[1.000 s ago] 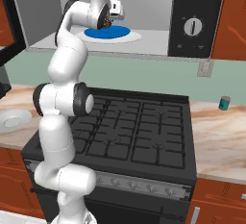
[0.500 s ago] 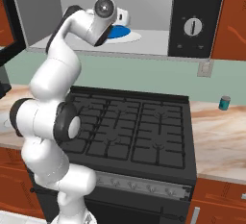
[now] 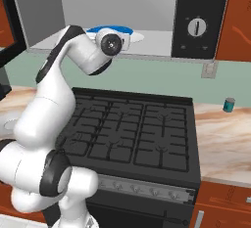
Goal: Pick the egg from the microwave and place it on plate located on the counter.
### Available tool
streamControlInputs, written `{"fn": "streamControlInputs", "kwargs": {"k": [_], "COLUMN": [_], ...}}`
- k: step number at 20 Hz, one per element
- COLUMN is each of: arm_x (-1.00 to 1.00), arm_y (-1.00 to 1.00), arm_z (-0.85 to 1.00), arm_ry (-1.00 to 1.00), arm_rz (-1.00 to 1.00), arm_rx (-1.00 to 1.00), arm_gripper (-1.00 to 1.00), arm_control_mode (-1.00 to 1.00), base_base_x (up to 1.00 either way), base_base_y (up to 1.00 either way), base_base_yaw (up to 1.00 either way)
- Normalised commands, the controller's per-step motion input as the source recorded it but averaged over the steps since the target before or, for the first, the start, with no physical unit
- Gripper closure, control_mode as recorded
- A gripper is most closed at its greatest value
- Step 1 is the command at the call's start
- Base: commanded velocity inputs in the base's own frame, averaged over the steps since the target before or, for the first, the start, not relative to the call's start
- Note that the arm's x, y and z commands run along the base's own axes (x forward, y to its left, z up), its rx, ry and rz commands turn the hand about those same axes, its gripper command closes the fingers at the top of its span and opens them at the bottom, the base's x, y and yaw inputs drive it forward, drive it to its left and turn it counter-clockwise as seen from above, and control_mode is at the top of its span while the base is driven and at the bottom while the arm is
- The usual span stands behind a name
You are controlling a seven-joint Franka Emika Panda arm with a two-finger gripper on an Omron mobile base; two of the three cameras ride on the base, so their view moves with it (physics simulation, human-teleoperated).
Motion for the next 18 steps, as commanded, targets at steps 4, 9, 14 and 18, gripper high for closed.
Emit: {"fn": "streamControlInputs", "kwargs": {"k": [4, 9, 14, 18], "arm_x": [-1.00, -0.69, -0.21, 0.00], "arm_y": [0.17, 0.40, 0.92, 0.98], "arm_z": [-0.03, -0.59, -1.00, -0.93], "arm_ry": [0.09, 0.21, 0.07, 0.00], "arm_rz": [0.34, 0.41, 0.48, 0.47], "arm_rx": [-0.04, -0.14, -0.20, -0.13], "arm_gripper": [1.00, 1.00, 1.00, 1.00], "arm_control_mode": [-1.00, -1.00, -1.00, -1.00], "base_base_x": [0.00, 0.00, 0.00, 0.00], "base_base_y": [0.00, 0.00, 0.00, 0.00], "base_base_yaw": [0.00, 0.00, 0.00, 0.00]}}
